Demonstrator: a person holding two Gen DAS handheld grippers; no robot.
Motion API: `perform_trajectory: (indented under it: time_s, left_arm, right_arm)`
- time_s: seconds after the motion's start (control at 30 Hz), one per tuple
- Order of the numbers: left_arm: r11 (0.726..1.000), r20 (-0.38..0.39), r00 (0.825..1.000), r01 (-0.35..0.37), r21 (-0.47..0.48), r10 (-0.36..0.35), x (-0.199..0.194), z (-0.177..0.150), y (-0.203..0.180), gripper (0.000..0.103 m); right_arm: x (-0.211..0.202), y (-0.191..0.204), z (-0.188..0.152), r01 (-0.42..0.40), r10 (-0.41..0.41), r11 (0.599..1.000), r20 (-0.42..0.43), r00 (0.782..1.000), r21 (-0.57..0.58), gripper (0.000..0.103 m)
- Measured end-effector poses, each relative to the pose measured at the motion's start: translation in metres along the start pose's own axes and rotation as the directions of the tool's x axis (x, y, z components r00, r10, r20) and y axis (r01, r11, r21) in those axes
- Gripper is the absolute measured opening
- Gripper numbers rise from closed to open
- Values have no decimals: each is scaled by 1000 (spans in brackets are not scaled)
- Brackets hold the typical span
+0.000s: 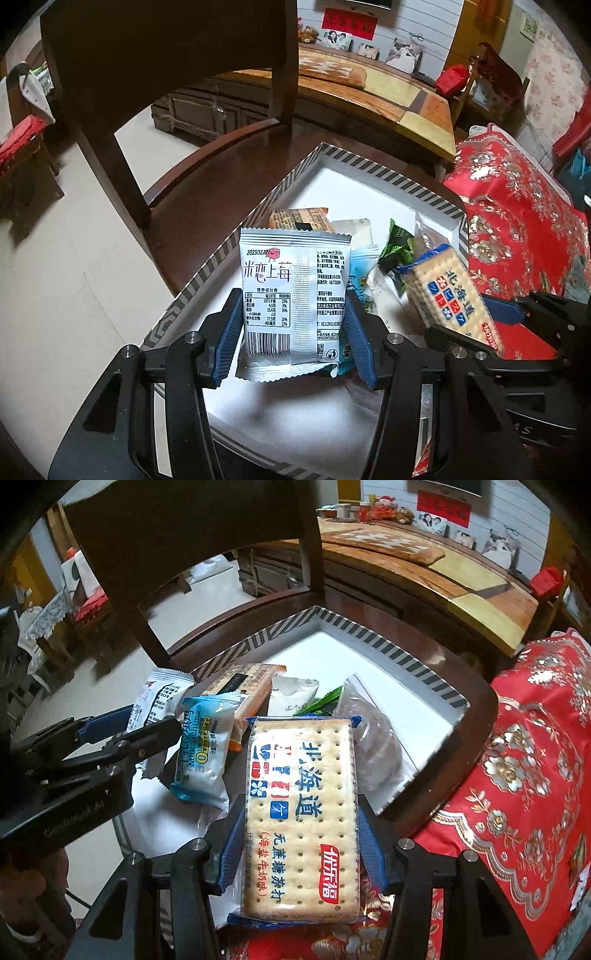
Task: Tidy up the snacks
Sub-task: 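Carry the cracker pack and white sachet over the white tray and lower them, then open both grippers to drop the cracker pack and white sachet in the tray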
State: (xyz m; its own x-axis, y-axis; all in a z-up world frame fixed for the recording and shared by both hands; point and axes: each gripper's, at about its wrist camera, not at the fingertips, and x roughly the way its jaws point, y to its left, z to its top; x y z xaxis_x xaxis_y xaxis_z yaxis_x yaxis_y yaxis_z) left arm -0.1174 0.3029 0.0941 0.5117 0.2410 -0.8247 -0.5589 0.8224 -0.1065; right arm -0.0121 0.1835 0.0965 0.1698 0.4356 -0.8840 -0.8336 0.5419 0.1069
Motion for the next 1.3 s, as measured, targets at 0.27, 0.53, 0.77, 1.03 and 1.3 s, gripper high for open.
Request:
perform_trajectory:
  time_s: [0.27, 0.53, 0.77, 1.03, 1.3]
  left_arm:
    - [1000, -20, 1000, -4, -10, 4, 11, -1, 3, 53]
    - [1000, -35, 999, -13, -19, 12, 20, -2, 7, 53]
    - [1000, -33, 999, -16, -21, 16, 20, -2, 7, 53]
    - [997, -58, 998, -30, -68, 26, 23, -2, 17, 53]
    - [997, -28, 999, -41, -70, 39, 3, -1, 11, 54]
  right_arm:
    - [16, 7, 12, 25, -25, 999, -7, 1000, -26, 54]
    - [31, 15, 19, 55, -56, 996, -16, 998, -64, 54]
    - [33, 14, 17, 35, -36, 998, -23, 999, -57, 54]
    - [24, 6, 14, -33, 33, 999, -5, 999, 19, 59]
    - [-7, -2, 3, -83, 78, 994, 68, 995, 72, 59]
